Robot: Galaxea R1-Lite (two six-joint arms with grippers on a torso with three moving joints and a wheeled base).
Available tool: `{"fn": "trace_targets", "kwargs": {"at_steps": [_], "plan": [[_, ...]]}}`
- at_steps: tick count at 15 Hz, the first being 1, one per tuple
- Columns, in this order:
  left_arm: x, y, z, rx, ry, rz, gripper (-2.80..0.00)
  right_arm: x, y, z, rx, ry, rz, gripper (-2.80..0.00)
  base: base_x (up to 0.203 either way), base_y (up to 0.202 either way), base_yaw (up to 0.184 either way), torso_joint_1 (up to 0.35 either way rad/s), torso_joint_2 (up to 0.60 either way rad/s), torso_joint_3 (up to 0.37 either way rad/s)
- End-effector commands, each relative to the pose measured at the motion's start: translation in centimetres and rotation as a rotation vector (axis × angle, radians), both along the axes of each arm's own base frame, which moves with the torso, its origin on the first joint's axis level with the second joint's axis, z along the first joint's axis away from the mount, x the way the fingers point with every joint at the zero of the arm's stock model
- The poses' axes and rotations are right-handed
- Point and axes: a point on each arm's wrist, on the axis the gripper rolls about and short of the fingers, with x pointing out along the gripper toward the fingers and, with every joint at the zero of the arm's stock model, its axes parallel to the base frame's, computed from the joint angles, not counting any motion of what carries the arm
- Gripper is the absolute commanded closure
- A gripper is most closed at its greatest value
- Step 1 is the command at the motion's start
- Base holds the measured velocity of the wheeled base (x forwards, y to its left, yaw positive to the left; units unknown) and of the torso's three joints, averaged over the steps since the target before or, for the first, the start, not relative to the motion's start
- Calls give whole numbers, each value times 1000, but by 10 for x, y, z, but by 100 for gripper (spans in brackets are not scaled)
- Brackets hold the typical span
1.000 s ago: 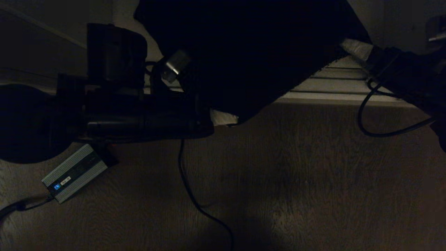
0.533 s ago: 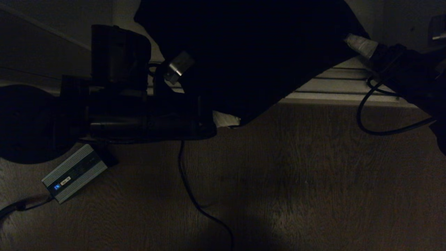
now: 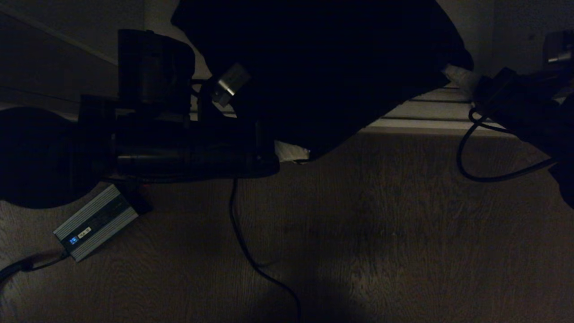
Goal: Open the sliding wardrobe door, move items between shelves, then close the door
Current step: Place the pillow on the higher shelf
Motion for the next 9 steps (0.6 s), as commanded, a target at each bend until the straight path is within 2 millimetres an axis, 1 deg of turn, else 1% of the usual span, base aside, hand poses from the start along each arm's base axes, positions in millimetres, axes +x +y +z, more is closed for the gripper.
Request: {"fn": "trace_targets", "kwargs": {"at_steps": [1, 3, 5, 8, 9], "plan": [[2, -1, 2, -8, -7, 3, 0, -12, 1, 3, -13, -5, 31, 0, 0, 0, 0, 0, 0, 0], [3, -2, 4, -18, -23, 16, 0, -25, 2, -4, -40, 30, 84, 0, 0, 0, 0, 0, 0, 0], [8, -5, 4, -33, -39, 23, 0, -30, 3, -17, -54, 86, 112, 0, 0, 0, 0, 0, 0, 0], [3, -2, 16, -90, -74, 36, 0, -39, 7, -26, -56, 134, 130, 0, 0, 0, 0, 0, 0, 0], [2, -2, 15, -87, -69, 39, 0, -41, 7, -28, -56, 149, 131, 0, 0, 0, 0, 0, 0, 0]]}}
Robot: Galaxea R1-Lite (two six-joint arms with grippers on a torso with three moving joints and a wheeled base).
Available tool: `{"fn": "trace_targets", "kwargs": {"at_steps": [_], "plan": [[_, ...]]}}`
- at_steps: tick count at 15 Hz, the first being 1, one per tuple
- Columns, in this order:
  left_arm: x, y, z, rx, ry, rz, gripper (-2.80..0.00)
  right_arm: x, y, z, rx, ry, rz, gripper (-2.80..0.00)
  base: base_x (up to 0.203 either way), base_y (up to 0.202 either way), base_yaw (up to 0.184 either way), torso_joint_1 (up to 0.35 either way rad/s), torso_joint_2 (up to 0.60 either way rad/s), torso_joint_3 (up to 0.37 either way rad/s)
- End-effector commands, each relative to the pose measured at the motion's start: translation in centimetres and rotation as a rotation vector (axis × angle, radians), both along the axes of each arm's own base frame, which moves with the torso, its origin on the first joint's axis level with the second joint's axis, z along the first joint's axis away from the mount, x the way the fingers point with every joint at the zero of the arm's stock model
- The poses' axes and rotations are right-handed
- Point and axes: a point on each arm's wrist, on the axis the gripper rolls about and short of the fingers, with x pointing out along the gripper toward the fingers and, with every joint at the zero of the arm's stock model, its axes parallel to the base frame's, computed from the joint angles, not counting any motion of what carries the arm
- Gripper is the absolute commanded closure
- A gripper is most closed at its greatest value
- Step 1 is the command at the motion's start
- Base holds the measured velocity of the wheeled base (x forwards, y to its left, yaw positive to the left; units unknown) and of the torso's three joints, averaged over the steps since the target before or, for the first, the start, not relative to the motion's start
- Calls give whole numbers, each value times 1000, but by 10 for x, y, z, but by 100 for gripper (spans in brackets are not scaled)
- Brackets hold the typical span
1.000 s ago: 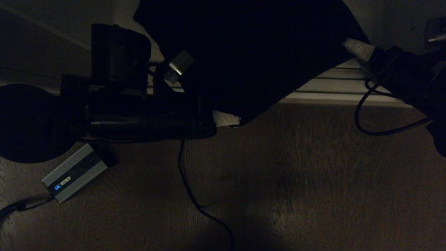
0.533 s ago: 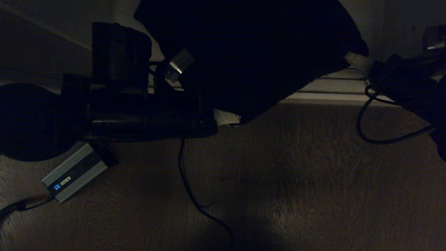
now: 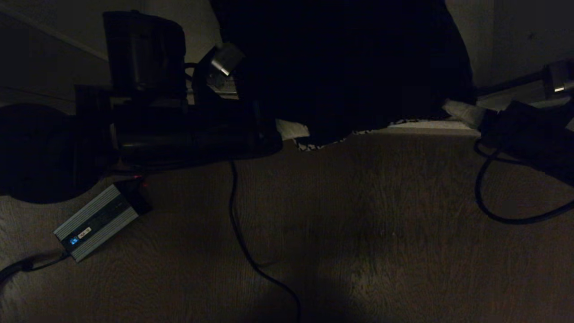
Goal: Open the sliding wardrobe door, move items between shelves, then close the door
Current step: Place the pillow on the higher shelf
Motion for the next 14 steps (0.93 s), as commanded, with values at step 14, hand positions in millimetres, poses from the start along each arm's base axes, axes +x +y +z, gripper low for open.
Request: {"fn": "trace_targets", "kwargs": {"at_steps": [14], "plan": [[-20, -5, 12, 8, -29, 152, 0, -117, 22, 20, -12, 73, 174, 0, 0, 0, 0, 0, 0, 0]]}}
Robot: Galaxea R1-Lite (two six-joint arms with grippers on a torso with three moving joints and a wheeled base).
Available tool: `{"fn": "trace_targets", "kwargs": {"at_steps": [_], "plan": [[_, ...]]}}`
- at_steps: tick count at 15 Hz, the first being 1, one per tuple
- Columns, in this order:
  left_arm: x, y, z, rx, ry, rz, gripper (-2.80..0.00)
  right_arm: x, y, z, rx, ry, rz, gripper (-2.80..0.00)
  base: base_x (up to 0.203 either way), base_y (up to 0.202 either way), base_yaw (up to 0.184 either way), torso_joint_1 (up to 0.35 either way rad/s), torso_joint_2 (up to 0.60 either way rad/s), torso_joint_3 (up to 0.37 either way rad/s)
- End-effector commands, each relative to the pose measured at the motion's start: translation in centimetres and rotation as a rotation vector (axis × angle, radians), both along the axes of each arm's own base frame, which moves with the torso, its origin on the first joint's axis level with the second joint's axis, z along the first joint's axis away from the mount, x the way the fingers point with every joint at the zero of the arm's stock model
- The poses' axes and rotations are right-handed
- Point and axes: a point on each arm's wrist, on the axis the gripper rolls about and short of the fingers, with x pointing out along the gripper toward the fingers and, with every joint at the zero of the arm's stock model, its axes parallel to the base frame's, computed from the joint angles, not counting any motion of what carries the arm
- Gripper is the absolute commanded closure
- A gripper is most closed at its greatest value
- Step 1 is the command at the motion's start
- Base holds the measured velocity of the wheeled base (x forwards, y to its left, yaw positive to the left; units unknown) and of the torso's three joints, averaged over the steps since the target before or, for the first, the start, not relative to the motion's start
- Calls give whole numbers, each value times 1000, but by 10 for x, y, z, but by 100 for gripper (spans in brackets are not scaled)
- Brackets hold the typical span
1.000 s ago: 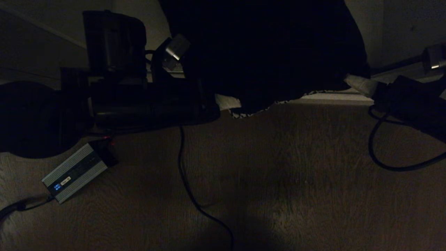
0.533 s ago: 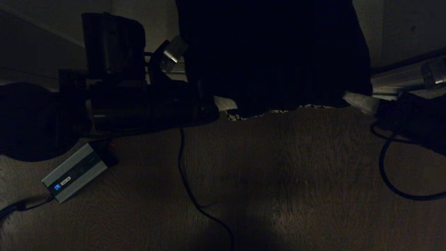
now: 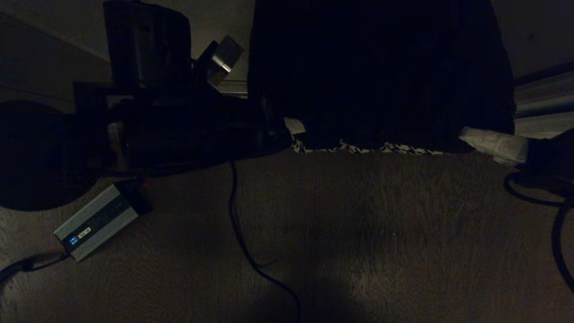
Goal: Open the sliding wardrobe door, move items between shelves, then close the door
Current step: Place the pillow on the higher shelf
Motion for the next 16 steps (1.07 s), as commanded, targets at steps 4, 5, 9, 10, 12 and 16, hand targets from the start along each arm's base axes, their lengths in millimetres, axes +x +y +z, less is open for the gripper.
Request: {"fn": "trace_targets", "kwargs": {"at_steps": [4, 5, 9, 10, 12, 16], "plan": [[-34, 18, 22, -18, -16, -28, 0, -48, -8, 16, 8, -32, 8, 0, 0, 0, 0, 0, 0, 0], [-39, 20, 25, -16, -14, -32, 0, -53, -9, 17, 8, -28, 8, 0, 0, 0, 0, 0, 0, 0], [-75, 33, 33, 21, 32, -85, 0, -86, -15, 21, 4, -8, 8, 0, 0, 0, 0, 0, 0, 0], [-83, 38, 37, 19, 29, -92, 0, -95, -16, 22, 3, 0, 8, 0, 0, 0, 0, 0, 0, 0], [-98, 47, 39, 28, 44, -110, 0, -118, -20, 24, 0, 15, 15, 0, 0, 0, 0, 0, 0, 0], [-126, 62, 38, 21, 34, -157, 0, -159, -27, 25, -1, 20, 37, 0, 0, 0, 0, 0, 0, 0]]}}
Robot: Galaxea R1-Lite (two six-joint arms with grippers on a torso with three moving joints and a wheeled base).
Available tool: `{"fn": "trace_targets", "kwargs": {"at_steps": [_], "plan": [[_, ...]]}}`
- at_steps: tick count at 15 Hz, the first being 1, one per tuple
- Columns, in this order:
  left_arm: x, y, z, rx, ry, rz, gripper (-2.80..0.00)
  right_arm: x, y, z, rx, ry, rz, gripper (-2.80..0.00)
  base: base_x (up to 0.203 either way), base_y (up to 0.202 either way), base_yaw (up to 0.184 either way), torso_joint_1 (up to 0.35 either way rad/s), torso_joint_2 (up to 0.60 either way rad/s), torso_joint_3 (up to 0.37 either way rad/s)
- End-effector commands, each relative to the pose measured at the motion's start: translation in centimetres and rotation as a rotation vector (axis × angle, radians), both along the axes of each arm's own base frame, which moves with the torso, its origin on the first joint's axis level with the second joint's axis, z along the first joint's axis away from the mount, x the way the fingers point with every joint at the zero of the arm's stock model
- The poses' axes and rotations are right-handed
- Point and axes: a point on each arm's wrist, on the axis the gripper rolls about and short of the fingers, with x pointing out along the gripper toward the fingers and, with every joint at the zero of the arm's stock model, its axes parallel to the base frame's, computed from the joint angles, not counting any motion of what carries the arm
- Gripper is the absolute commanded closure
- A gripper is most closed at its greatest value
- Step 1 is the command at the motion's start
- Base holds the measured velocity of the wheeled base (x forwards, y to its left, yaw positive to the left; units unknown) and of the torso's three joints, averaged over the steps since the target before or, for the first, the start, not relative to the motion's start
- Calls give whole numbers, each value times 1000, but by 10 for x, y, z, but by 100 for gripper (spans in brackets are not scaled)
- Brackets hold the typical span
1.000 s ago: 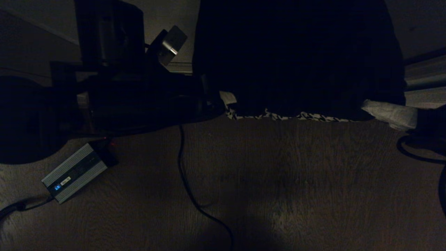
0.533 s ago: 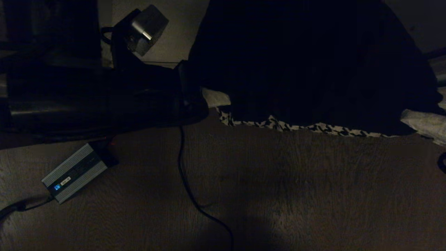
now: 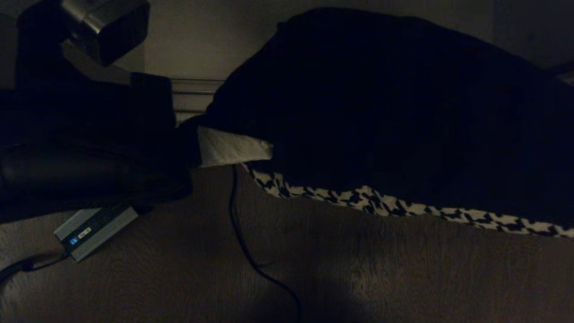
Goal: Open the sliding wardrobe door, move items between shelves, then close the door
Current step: Place the pillow on the higher shelf
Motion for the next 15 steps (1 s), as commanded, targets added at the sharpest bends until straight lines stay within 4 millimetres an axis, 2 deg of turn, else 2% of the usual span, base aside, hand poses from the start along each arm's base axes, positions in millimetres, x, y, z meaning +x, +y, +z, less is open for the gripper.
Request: {"fn": "trace_targets", "kwargs": {"at_steps": [1, 4, 7, 10, 15], "plan": [[-17, 7, 5, -27, -20, -43, 0, -25, -4, 3, 9, -39, 9, 0, 0, 0, 0, 0, 0, 0], [-26, -7, 5, -24, -19, -130, 0, -38, -6, 0, 1, -19, 38, 0, 0, 0, 0, 0, 0, 0], [-30, -26, 7, -17, -31, -172, 0, -43, -7, 0, 1, -26, 51, 0, 0, 0, 0, 0, 0, 0], [-40, -27, 21, -56, -60, -219, 0, -56, -9, 6, 7, -81, 60, 0, 0, 0, 0, 0, 0, 0], [-54, -25, 33, -84, -109, -278, 0, -86, -13, 24, 7, -141, 110, 0, 0, 0, 0, 0, 0, 0]]}}
